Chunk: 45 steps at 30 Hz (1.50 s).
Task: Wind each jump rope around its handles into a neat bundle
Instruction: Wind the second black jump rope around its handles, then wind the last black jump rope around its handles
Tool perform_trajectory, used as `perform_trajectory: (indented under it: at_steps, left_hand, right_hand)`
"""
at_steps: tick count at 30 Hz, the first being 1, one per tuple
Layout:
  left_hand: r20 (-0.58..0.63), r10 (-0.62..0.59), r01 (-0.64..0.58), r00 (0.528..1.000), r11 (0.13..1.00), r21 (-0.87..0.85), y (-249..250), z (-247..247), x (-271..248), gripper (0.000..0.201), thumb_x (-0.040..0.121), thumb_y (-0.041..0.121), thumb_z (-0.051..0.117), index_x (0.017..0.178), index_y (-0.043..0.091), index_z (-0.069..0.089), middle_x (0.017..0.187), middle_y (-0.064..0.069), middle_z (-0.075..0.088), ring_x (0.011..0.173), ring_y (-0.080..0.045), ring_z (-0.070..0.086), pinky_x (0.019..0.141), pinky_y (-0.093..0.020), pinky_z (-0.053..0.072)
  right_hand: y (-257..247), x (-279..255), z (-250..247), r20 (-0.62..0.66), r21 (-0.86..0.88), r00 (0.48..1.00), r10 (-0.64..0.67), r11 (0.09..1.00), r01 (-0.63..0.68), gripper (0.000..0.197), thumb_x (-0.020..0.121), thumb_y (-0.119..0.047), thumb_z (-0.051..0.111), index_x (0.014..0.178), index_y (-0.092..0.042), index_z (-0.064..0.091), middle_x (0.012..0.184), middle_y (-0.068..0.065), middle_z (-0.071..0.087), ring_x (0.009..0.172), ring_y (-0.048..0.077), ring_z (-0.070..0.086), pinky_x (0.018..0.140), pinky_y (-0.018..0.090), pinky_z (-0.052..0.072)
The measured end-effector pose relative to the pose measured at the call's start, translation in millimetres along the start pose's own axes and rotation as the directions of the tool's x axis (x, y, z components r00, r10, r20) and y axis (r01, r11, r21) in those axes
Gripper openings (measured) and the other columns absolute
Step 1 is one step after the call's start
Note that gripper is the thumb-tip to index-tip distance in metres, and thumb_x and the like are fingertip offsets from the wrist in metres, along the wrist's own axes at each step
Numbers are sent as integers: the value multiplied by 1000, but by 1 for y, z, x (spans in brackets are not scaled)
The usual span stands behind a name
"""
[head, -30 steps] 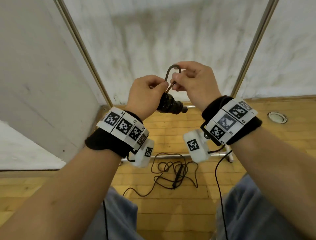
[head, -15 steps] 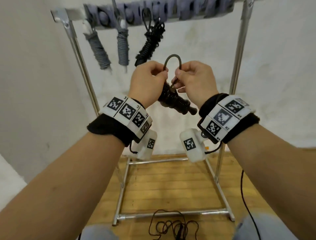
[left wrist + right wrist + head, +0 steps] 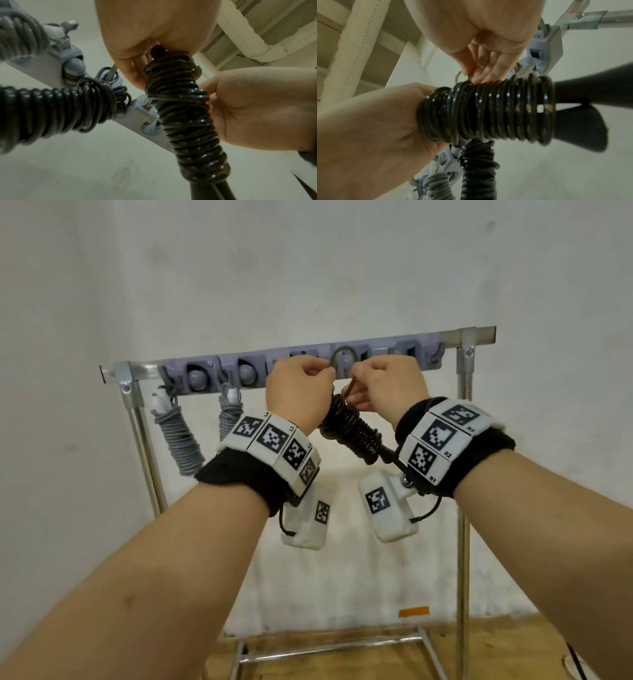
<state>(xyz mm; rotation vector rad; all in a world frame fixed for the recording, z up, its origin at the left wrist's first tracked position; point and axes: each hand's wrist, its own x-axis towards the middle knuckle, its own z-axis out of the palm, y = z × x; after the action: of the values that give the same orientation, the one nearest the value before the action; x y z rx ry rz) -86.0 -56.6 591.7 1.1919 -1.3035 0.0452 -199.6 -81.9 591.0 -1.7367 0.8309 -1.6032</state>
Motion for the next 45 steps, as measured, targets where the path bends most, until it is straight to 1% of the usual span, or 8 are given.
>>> perform_trajectory:
  at_steps: [6,10,13,19,26,30,36,45]
  left_hand:
    - [-54,24,-18,998,995,100,1,4,36,19,82,11,59,93,14,74,86,0,72,79,-17,67,74,-34,57]
    - [-21,16,-11,1000,979,202,-1,5,44,18,82,8,58,88,15,73,85,-2,72,80,-20,67,74,-37,57]
    - [-6,26,-23,1000,963,268,-1,6,45,19,81,6,56,85,15,73,84,-5,72,81,-24,67,73,-37,57]
    - [42,59,-71,997,913,403,-7,11,44,19,80,4,56,64,12,61,61,-1,56,62,-19,51,49,-24,35]
    - [71,176,-188,982,866,462,-9,8,29,14,87,16,58,93,12,70,97,-3,70,90,-19,62,75,-30,49]
    - [100,325,-336,940,840,427,-17,-2,5,20,90,21,54,103,15,68,102,0,68,98,-18,60,84,-32,48]
    - [167,531,-553,831,755,352,-53,-35,-64,26,85,15,60,110,9,66,107,-5,63,104,-22,55,90,-23,39]
    - [520,114,-322,847,887,331,-191,-75,-229,24,79,20,57,98,11,69,85,4,63,74,-14,61,69,-38,54]
  right_hand:
    - [-2,43,11,58,-22,997,50,999,-49,29,95,-17,52,67,-11,56,60,6,59,54,17,57,65,32,55]
    - [8,57,16,76,-69,995,57,996,-52,25,92,-19,55,67,-15,56,62,1,61,52,12,59,52,22,52]
    - [13,59,18,53,-47,995,83,996,-81,30,92,-18,56,62,-11,57,51,1,60,51,16,59,60,30,55]
    - [17,48,17,103,-52,986,129,991,-124,23,92,-15,55,70,-9,57,63,4,61,48,11,59,51,22,52]
    - [18,25,14,65,35,992,106,993,-109,20,88,1,51,73,-8,61,72,11,63,58,18,61,59,25,56]
    - [27,8,14,-47,-156,998,-43,987,36,15,88,-9,53,95,-13,66,96,5,68,84,19,66,80,32,54]
    - [52,-59,14,44,-314,970,-239,918,241,12,84,-17,55,79,-22,65,75,-6,65,72,11,59,67,19,45]
    - [185,-192,37,452,-464,890,67,869,170,12,84,-25,59,75,-20,65,69,-10,62,68,10,58,65,22,47]
